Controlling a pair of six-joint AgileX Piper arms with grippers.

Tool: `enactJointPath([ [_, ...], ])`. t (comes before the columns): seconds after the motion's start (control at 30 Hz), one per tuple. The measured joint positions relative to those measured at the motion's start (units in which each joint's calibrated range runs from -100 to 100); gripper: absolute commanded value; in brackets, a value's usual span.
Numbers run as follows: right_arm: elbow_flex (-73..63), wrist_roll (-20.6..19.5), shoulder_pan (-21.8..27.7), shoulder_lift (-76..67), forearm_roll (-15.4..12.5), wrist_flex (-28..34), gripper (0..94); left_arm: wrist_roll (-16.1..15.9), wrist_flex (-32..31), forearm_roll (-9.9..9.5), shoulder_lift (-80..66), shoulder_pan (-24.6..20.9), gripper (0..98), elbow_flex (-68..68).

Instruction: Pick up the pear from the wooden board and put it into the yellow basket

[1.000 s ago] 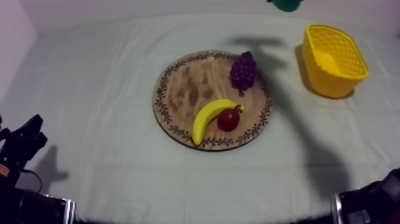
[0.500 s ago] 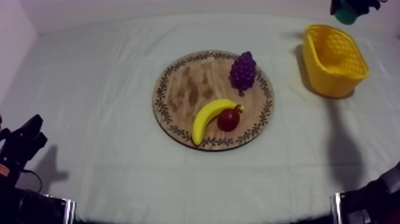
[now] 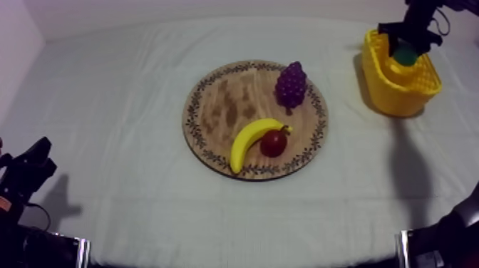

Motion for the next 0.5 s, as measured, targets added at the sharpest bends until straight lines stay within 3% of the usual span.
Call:
enactJointPath([
  [0.13,0.28,0.83,0.78,1.67,-0.52,-0.01,68.9,0.0,0.0,0.0,0.0,0.0,0.1,0.0],
  [0.27,0.34,2.17,1.16,1.21,-1.18,0.79,76.1,0.0,0.0,0.0,0.0,0.0,0.1,0.0],
  [0.5,-0.8,2.79,1.31,-4.21,-1.8,1.64,67.7,0.0,0.0,0.0,0.0,0.0,0.1,0.0],
])
